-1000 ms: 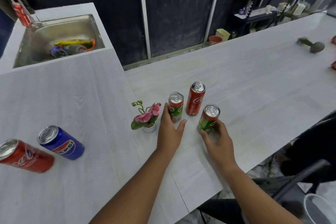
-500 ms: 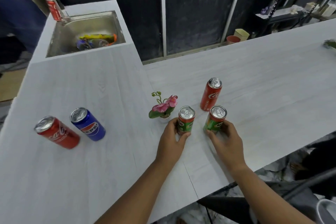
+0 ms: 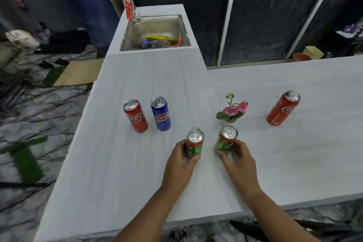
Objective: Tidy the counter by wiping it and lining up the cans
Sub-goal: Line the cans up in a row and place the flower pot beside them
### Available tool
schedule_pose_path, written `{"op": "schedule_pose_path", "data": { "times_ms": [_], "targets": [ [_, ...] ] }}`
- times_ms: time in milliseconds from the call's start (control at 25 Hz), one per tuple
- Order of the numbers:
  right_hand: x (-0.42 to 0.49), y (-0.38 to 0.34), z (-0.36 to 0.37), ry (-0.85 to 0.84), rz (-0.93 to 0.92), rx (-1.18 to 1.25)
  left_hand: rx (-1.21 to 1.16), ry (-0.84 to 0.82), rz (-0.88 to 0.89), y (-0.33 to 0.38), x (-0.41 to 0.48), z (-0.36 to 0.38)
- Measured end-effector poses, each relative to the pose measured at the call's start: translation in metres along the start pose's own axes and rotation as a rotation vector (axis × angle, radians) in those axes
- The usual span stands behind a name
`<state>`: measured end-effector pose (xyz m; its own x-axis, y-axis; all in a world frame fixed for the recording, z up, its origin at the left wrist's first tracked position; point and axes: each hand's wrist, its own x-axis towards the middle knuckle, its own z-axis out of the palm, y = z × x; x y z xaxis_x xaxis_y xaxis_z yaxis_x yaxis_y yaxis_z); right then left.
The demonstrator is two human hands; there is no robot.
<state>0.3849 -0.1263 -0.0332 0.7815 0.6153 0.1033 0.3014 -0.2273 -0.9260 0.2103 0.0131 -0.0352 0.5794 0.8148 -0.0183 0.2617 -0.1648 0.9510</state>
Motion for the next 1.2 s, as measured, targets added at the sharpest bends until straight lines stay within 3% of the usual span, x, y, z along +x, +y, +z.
{"op": "schedule_pose_path", "data": {
  "times_ms": [240, 600, 1200],
  "targets": [
    [0.007, -0.033, 0.064, -0.099, 0.015, -0.005, -0.051, 0.172, -0.074, -0.035, -0.012, -0.099],
    [0.045, -0.05, 0.113, -0.112, 0.037, -0.06, -0.001, 0.355, -0.098, -0.068, 0.018, -0.204],
    [0.082, -0.054, 0.126, -0.112, 0.012, -0.168, 0.104, 0.294, -0.094, -0.076, 0.09, -0.25]
  ]
}}
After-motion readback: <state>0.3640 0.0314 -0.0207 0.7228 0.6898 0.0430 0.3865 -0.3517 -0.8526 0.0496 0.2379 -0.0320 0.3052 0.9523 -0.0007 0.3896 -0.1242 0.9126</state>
